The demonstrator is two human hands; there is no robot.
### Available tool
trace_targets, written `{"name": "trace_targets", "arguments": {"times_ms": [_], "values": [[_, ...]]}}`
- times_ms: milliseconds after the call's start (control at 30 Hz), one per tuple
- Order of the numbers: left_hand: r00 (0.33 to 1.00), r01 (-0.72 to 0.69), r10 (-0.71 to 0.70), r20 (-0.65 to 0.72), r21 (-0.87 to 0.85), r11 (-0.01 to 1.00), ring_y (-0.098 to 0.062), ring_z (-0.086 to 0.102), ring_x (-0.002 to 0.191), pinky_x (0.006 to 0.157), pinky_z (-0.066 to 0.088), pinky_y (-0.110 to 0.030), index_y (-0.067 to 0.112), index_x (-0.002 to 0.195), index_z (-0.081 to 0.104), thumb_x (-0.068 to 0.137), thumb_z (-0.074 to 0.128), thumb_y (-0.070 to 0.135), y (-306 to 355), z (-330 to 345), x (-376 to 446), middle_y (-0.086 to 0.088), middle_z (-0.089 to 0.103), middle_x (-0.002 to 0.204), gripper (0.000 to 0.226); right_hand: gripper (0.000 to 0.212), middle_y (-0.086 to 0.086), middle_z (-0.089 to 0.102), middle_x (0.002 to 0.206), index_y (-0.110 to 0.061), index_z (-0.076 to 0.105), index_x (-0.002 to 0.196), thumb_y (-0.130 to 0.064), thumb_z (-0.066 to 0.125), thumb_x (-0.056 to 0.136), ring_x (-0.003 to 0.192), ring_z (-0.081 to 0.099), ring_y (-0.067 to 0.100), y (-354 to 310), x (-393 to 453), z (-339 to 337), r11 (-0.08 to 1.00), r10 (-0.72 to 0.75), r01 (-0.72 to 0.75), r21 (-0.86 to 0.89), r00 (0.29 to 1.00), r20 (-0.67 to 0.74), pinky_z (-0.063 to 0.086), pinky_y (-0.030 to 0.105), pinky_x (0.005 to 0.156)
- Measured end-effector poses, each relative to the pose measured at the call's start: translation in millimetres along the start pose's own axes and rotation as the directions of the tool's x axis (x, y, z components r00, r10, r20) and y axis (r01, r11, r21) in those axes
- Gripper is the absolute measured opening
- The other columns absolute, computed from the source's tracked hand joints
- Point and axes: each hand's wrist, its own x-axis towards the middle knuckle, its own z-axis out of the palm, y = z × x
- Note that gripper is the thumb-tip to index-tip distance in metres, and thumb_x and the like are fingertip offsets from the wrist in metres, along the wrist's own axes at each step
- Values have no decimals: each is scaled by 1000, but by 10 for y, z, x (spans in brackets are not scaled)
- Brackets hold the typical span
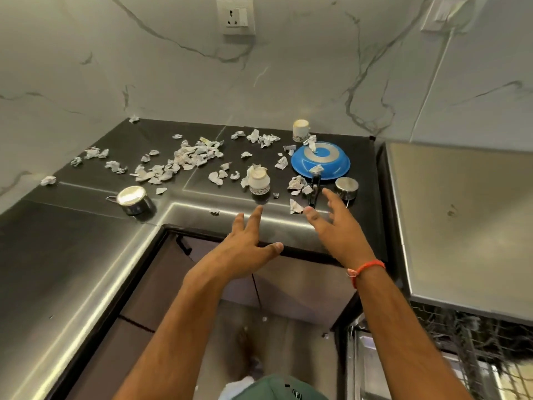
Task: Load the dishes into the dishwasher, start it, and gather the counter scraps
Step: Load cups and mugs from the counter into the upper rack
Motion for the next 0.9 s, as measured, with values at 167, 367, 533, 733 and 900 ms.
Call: {"name": "trace_targets", "arguments": {"times_ms": [167,367,533,733,900], "values": [[993,-38,35,112,24,999,-32,7,155,124,17,-45,46,157,-12,95,58,57,-16,-148,791,-6,-20,167,94,69,4,33,160,-31,31,155,-45,62,95,146,33,24,134,626,156,989,146,-147,-23,989,-23,32,47,119],[976,-126,120,179,22,992,-29,11,155,124,19,-47,42,158,-10,95,57,55,-20,-488,1680,-5,-20,167,93,70,4,33,161,-22,28,157,-42,60,98,147,32,22,238,1404,448,951,295,-300,-78,953,-64,29,39,117],[948,-188,172,269,33,982,-29,16,154,124,19,-46,44,157,-10,94,57,58,-97,-740,2234,-8,-17,168,93,78,9,33,161,-19,25,158,-44,62,95,147,33,26,407,1929,730,905,407,-420,-65,901,-150,30,42,118],[927,-241,230,295,3,970,-23,34,147,120,28,-44,44,158,-8,94,58,58,-170,-877,2578,-4,-7,169,93,84,12,38,156,-25,19,158,-49,63,91,143,38,31,543,2331,913,861,462,-498,-106,851,-250,34,52,115],[918,-269,265,293,-28,963,-24,30,149,119,30,-44,41,159,-3,94,59,55,-142,-1019,2703,-4,13,168,92,89,17,41,152,-19,12,159,-42,64,91,139,41,36,658,2578,957,859,442,-498,-118,839,-318,35,52,114]]}}
